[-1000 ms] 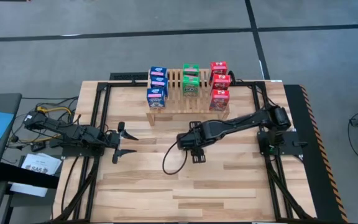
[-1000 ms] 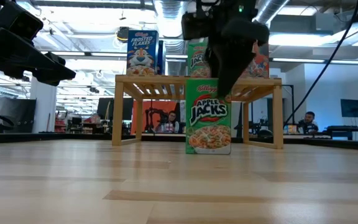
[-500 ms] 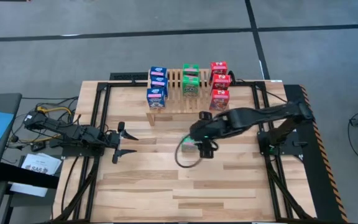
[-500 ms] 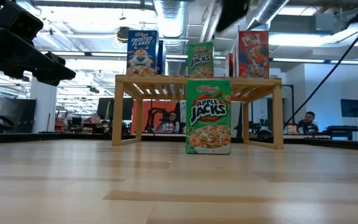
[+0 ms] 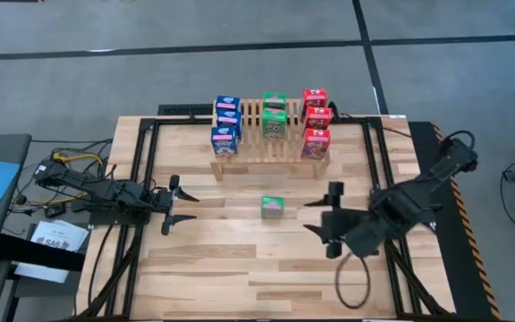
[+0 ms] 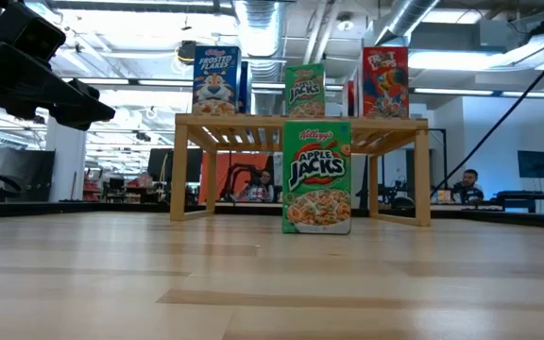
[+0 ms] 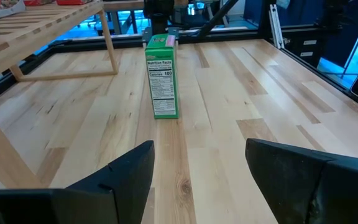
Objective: Stack cereal on shelf
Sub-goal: Put the green cereal box on the shelf aligned with the other green cereal boxes
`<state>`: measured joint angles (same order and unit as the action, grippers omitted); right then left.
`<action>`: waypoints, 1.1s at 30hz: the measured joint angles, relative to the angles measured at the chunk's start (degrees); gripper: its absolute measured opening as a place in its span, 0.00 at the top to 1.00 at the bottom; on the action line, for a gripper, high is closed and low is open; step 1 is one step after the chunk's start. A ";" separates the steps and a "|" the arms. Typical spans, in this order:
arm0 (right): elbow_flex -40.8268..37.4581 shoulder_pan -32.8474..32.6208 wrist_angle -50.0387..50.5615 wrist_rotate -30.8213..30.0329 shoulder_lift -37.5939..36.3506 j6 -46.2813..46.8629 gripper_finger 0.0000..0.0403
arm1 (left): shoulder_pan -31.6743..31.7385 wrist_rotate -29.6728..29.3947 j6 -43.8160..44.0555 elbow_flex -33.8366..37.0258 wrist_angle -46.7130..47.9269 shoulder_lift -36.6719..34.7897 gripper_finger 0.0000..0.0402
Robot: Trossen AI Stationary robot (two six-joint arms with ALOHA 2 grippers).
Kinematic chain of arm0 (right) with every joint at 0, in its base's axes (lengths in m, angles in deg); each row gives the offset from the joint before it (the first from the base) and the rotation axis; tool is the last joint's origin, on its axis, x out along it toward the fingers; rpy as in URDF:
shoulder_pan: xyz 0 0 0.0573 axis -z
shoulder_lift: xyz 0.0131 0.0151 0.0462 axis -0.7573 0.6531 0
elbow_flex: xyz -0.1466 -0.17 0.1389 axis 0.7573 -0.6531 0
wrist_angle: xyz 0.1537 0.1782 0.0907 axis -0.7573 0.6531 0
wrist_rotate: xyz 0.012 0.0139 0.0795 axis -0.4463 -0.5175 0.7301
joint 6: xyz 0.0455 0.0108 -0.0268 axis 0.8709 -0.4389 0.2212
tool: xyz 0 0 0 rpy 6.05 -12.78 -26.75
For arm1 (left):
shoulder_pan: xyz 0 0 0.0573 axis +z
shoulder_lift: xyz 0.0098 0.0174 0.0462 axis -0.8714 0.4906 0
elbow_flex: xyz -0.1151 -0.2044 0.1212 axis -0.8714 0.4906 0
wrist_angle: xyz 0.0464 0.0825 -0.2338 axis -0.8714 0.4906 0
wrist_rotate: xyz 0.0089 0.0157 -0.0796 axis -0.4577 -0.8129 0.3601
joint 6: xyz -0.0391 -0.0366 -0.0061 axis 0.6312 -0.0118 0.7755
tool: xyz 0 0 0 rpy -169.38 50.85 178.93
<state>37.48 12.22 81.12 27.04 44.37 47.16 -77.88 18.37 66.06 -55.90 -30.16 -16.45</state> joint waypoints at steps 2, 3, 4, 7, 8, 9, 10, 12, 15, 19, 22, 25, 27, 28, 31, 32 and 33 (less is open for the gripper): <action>-6.24 -1.86 -6.55 -1.30 -2.77 -0.10 0.32 | 0.00 0.00 -0.01 0.00 0.00 0.00 0.39; -9.42 -2.40 -9.95 -1.28 -4.13 -0.35 0.32 | -0.01 0.00 -0.01 0.00 0.00 0.00 0.39; -12.80 -2.60 -14.20 -1.17 -5.49 -1.34 0.32 | -0.01 0.00 -0.01 0.00 0.00 0.00 0.39; -22.82 -2.20 -28.56 -0.20 -9.61 -6.57 0.32 | -0.01 0.00 0.00 0.00 0.00 -0.01 0.39; -26.02 -1.59 -33.55 1.23 -10.93 -8.50 0.32 | 0.00 0.00 0.01 0.00 0.00 0.00 0.39; -29.15 -0.77 -38.28 3.24 -12.25 -10.11 0.32 | -0.01 0.00 0.01 0.00 0.00 0.00 0.39; -32.23 0.37 -42.72 5.71 -13.55 -11.36 0.32 | -0.02 0.00 -0.01 0.00 0.00 -0.02 0.39; -38.15 3.23 -51.28 11.33 -15.96 -12.47 0.32 | 0.00 0.00 0.00 0.00 0.00 0.00 0.39; -45.99 7.80 -59.94 17.82 -19.41 -12.56 0.32 | 0.00 0.00 -0.01 0.00 0.00 0.00 0.39; -54.21 12.43 -65.81 22.46 -24.03 -9.83 0.32 | 0.00 0.00 0.00 0.00 0.00 0.00 0.39; -58.95 13.86 -69.47 24.26 -27.21 -8.22 0.32 | 0.00 0.00 0.00 0.00 0.00 0.00 0.39; -63.09 13.83 -71.72 24.48 -30.76 -7.99 0.32 | 0.00 0.00 0.01 0.00 0.00 -0.01 0.39; -65.37 13.77 -71.87 24.44 -33.27 -6.79 0.32 | -0.02 0.00 0.00 0.00 0.00 -0.02 0.39; -66.51 13.77 -71.88 24.29 -34.65 -6.06 0.32 | -0.02 0.00 -0.01 0.00 0.00 0.00 0.39; -69.51 13.79 -71.56 23.52 -38.59 -4.70 0.32 | 0.00 0.00 0.01 0.00 0.00 0.00 0.39; -70.37 13.81 -71.61 23.40 -39.89 -4.67 0.32 | -0.01 0.00 -0.01 0.00 0.00 0.00 0.39; -71.19 13.79 -71.66 23.32 -41.21 -4.70 0.32 | -0.01 0.00 0.00 0.00 0.00 -0.01 0.39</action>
<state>-33.71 26.01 9.47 50.36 3.16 42.46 -77.89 18.37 66.06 -55.90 -30.16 -16.46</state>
